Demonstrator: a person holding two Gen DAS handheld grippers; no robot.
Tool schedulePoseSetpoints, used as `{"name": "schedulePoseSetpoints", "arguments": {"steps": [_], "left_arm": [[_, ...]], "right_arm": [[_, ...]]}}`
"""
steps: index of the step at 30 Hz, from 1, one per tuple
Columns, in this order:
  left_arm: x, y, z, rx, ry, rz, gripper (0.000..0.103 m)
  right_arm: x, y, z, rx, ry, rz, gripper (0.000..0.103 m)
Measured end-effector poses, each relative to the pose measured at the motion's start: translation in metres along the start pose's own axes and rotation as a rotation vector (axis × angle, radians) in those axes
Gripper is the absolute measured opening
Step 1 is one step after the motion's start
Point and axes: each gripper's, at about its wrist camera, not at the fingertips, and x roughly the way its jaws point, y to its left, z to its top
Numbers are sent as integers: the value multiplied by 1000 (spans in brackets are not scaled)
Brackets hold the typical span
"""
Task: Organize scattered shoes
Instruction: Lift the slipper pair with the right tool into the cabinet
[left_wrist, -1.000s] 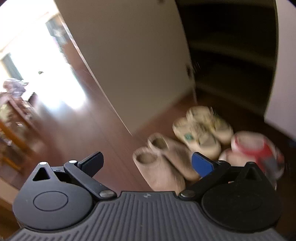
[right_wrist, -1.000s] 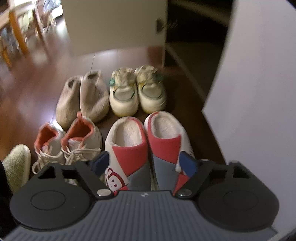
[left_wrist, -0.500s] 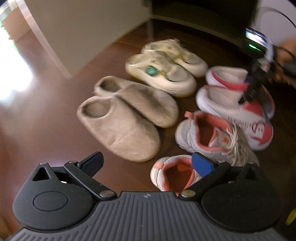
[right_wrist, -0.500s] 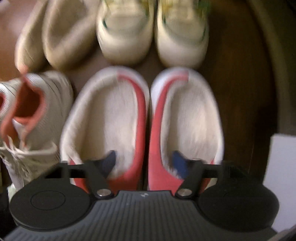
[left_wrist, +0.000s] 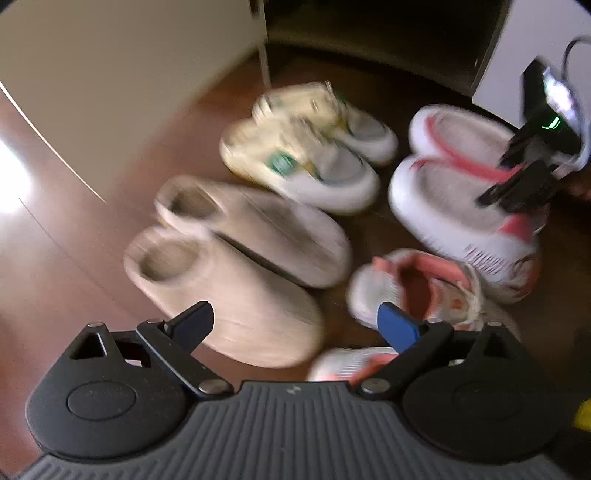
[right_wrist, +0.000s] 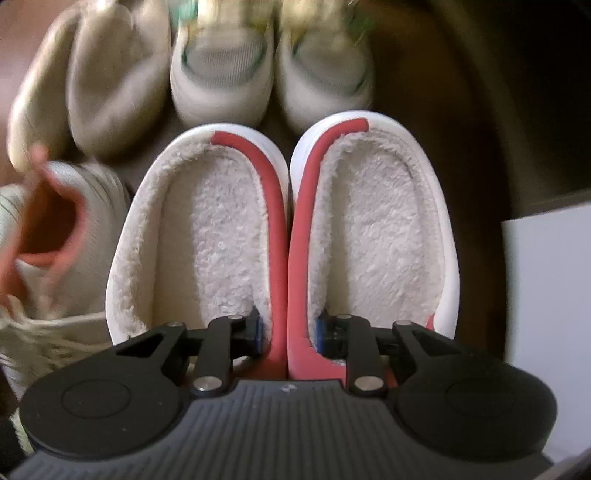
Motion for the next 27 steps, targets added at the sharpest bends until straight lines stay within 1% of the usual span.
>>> {"name": "schedulePoseSetpoints", "arguments": {"steps": [1,2,4,5,6,8,9,11,12,13,14,15,17,19,20,21,23,24,27], "left_arm": [[-15,1,4,14,-10,25,97],[-32,2,8,28,-21,52,97],[-68,5,18,56,-42,104,97],[-93,7,25,66,-55,117,98],[-108,9,30,72,-62,118,98],[-155,17,45,73,-73,108,98],[-179,22,53,71,-77,96,98],[-208,28,62,81,-79,78,98],[-219,30,66,92,-81,74,98],[-231,34,71,111,-86,80,98],[-243,39,76,129,-91,87,98],[-249,42,80,136,-91,89,98],[-257,52,91,130,-90,79,98],[-261,61,104,127,-101,64,98],[-261,64,112,138,-122,60,98],[-260,65,117,148,-136,56,98],[-248,66,138,180,-177,0,98],[-244,65,144,184,-192,-16,98],[-222,56,176,207,-319,-99,98]], "right_arm": [[-42,-5,2,114,-53,7,21],[-65,-8,3,178,-79,16,21],[-124,-14,9,340,-136,61,21],[-160,-17,14,436,-164,92,21],[-183,-19,18,498,-181,112,21],[-254,-24,34,667,-247,164,21],[-284,-26,42,723,-280,181,22],[-342,-33,62,822,-355,208,22],[-360,-36,69,853,-381,214,22],[-393,-45,85,904,-426,210,22],[-412,-51,96,934,-452,201,22],[-421,-55,102,949,-463,192,22],[-454,-76,125,1017,-490,130,22],[-470,-94,139,1075,-494,76,22],[-479,-110,150,1118,-494,19,22],[-481,-116,154,1132,-493,-3,22],[-483,-135,166,1163,-483,-87,22],[-482,-143,171,1170,-474,-123,22],[-470,-163,183,1179,-439,-212,22]]}}
